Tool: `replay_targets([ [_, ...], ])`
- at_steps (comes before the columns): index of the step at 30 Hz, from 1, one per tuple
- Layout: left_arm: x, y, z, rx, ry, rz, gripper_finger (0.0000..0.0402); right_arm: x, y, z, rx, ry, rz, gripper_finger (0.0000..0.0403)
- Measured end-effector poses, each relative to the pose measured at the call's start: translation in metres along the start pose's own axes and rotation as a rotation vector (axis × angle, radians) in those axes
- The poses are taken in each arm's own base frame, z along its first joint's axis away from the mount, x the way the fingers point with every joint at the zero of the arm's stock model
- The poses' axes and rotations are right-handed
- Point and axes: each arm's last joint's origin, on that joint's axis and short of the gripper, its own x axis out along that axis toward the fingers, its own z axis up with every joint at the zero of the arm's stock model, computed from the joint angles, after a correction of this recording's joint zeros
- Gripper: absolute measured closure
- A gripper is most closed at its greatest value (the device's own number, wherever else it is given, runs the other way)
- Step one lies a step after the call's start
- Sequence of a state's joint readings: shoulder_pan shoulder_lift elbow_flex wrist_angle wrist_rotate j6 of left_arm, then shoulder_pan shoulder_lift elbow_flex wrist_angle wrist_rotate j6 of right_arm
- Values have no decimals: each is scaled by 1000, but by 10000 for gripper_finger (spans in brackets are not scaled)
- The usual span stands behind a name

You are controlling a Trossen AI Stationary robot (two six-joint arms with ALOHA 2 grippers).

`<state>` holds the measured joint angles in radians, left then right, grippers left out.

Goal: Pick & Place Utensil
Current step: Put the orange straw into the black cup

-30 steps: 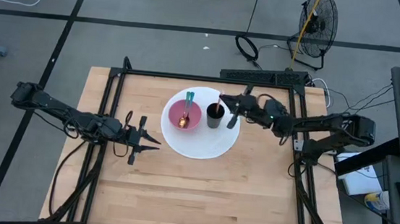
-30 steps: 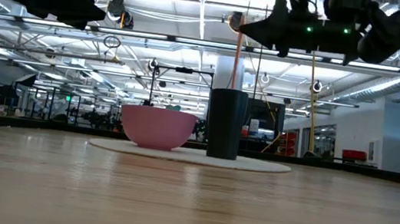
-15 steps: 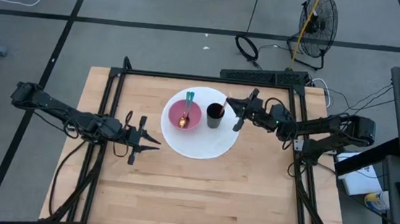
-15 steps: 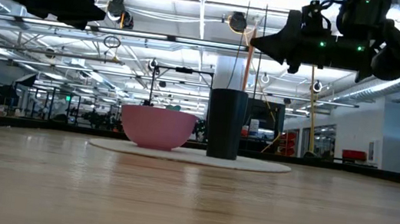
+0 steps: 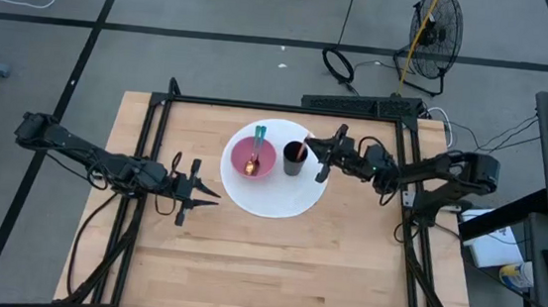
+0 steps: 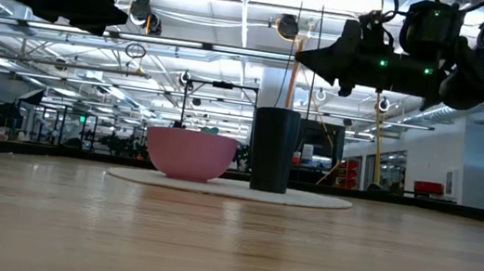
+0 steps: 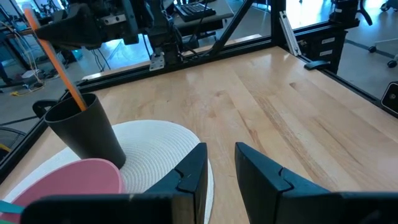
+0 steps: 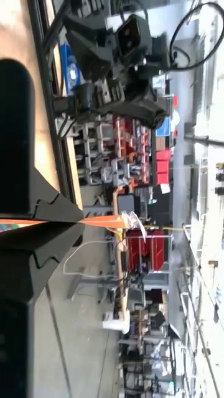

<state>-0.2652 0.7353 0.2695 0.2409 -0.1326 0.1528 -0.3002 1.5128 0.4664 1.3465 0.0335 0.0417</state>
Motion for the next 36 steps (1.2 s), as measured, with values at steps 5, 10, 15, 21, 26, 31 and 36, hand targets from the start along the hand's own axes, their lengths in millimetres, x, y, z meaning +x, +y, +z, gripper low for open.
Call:
replay_targets([
  [5,0,0,0,0,0,0,314,1,0,-4,0,2,9,403],
  [10,0,0,0,0,1,0,314,1,0,-7,18,32,7,402],
  [15,0,0,0,-1,2,0,314,1,0,-7,25,31,7,390],
  [21,0,0,0,0,3,0,314,1,0,-7,24,34,7,366],
  [26,0,0,0,0,3,0,314,1,0,-8,24,39,5,339],
  [31,0,0,0,0,4,0,314,1,0,-8,24,39,5,322],
  [36,0,0,0,0,5,0,314,1,0,-3,-4,-2,8,314],
])
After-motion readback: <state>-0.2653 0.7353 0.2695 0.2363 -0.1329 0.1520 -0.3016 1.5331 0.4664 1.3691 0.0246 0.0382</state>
